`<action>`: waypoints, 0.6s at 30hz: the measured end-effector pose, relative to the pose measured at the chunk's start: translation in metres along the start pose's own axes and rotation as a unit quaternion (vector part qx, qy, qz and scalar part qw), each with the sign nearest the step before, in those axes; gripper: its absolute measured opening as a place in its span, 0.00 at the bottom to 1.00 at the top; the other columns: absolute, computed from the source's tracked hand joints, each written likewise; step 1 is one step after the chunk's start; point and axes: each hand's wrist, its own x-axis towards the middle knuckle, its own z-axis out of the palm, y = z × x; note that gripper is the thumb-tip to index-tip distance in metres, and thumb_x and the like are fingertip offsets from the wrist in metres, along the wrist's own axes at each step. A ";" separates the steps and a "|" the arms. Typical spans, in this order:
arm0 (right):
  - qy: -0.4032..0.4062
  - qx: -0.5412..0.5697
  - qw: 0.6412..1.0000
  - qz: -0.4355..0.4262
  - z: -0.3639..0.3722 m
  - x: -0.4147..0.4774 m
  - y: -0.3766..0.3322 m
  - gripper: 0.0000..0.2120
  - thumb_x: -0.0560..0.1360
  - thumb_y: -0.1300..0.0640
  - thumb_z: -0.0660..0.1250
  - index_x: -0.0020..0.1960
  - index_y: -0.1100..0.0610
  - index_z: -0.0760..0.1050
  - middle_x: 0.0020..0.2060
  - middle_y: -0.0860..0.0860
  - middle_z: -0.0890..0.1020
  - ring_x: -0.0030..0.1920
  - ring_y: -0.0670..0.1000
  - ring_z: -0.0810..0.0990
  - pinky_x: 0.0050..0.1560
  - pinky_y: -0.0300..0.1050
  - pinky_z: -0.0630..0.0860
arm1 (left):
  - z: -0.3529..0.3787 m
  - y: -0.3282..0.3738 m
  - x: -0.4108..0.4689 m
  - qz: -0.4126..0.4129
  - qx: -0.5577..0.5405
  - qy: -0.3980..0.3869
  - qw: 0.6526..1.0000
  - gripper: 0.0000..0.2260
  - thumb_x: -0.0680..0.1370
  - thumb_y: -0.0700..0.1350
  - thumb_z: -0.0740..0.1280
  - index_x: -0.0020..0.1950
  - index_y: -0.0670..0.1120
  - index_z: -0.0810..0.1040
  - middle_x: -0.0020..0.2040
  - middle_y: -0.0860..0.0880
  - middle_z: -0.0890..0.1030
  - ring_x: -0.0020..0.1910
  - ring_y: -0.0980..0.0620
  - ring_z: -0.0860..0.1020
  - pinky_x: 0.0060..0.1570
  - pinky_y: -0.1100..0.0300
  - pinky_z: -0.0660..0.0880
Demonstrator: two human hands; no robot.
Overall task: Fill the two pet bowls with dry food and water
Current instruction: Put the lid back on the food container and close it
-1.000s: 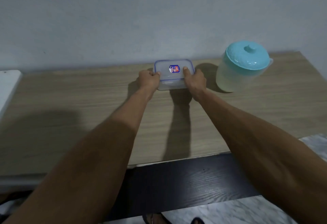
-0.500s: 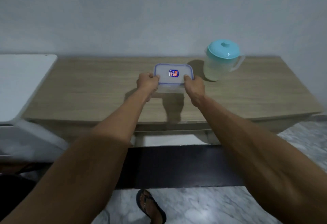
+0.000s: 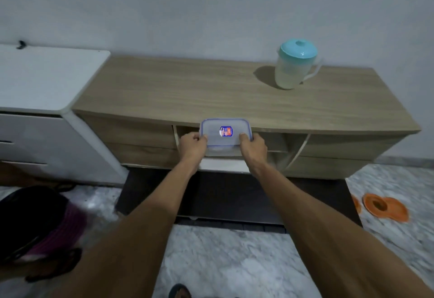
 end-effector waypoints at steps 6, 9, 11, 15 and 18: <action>-0.034 -0.006 0.999 0.014 0.047 0.010 0.076 0.16 0.79 0.51 0.61 0.60 0.61 0.76 0.52 0.57 0.81 0.51 0.56 0.79 0.49 0.46 0.72 | -0.004 -0.066 0.013 -0.012 0.007 0.002 1.000 0.04 0.80 0.45 0.67 0.51 0.47 0.80 0.48 0.47 0.83 0.46 0.48 0.80 0.51 0.52 0.80; -0.037 -0.003 0.999 0.009 0.078 0.030 0.104 0.15 0.79 0.50 0.62 0.58 0.60 0.76 0.50 0.56 0.81 0.51 0.57 0.78 0.50 0.45 0.71 | 0.000 -0.094 0.041 0.007 0.010 0.008 1.000 0.04 0.79 0.45 0.67 0.51 0.46 0.78 0.49 0.45 0.83 0.46 0.48 0.80 0.51 0.52 0.79; -0.030 0.003 1.000 -0.002 0.097 0.050 0.117 0.15 0.78 0.50 0.63 0.57 0.60 0.76 0.51 0.57 0.81 0.52 0.58 0.79 0.51 0.46 0.72 | 0.005 -0.108 0.064 0.018 -0.001 0.014 1.000 0.04 0.79 0.45 0.68 0.52 0.46 0.76 0.50 0.44 0.83 0.48 0.47 0.81 0.52 0.51 0.80; -0.021 0.007 0.999 -0.034 0.132 0.095 0.132 0.14 0.78 0.50 0.63 0.55 0.60 0.75 0.51 0.58 0.81 0.52 0.59 0.79 0.54 0.48 0.74 | 0.021 -0.128 0.115 0.045 -0.023 0.019 0.999 0.11 0.79 0.42 0.68 0.60 0.41 0.75 0.53 0.45 0.80 0.46 0.50 0.78 0.38 0.63 0.75; -0.017 0.011 0.998 -0.061 0.156 0.129 0.138 0.17 0.79 0.50 0.63 0.60 0.62 0.75 0.55 0.59 0.81 0.55 0.58 0.79 0.57 0.49 0.74 | 0.031 -0.141 0.148 0.052 -0.042 -0.021 0.998 0.16 0.80 0.40 0.66 0.67 0.42 0.72 0.60 0.45 0.78 0.51 0.51 0.77 0.43 0.63 0.76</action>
